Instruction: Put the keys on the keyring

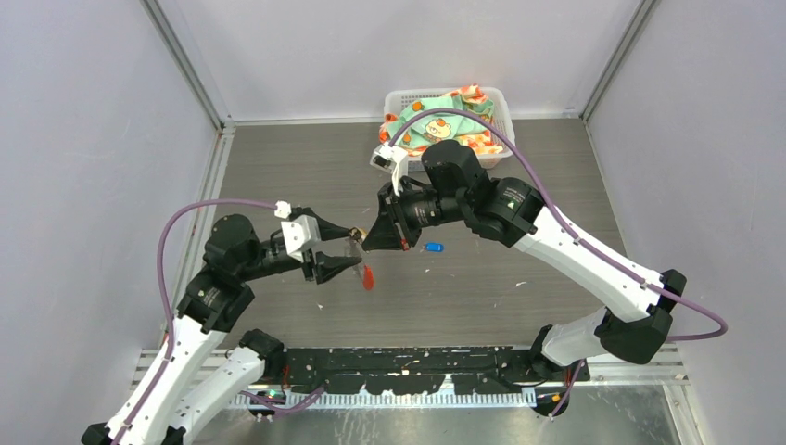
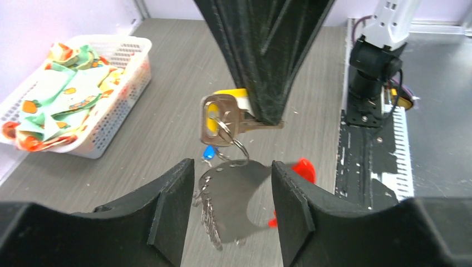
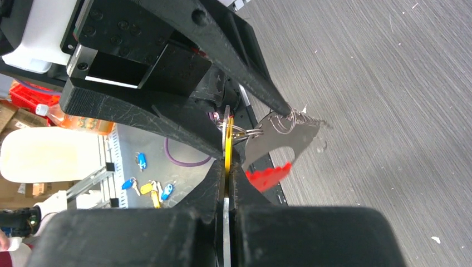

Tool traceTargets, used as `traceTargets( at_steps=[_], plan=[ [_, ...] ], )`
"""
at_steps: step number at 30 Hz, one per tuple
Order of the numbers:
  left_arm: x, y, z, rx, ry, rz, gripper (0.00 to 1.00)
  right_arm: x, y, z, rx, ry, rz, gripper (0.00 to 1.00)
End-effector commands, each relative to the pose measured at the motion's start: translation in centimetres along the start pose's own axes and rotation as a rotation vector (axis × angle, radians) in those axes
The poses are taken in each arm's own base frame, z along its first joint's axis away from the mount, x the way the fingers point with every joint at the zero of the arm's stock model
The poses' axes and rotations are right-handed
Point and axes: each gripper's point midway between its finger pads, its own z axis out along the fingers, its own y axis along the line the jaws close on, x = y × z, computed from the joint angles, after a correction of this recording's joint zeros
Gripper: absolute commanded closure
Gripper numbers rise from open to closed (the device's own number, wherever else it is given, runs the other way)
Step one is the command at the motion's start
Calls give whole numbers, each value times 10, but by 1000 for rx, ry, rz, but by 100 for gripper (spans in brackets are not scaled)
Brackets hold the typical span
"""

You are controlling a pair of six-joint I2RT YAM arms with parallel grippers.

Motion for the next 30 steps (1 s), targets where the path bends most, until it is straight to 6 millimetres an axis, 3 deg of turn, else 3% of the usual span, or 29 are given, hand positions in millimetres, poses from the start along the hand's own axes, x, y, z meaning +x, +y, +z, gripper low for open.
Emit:
traceTargets(
  at_steps=[1, 14, 24, 30],
  plan=[
    [-32, 16, -5, -99, -82, 71, 46, -26, 22, -14, -41, -91, -32, 99],
    [-35, 14, -8, -101, -83, 79, 71, -28, 27, -14, -50, -100, -34, 99],
    [-45, 16, -6, -99, -99, 57, 75, -26, 28, -11, -51, -93, -25, 99],
    [-35, 12, -6, -76, -67, 71, 95, -28, 32, -15, -55, -105, -29, 99]
  ],
)
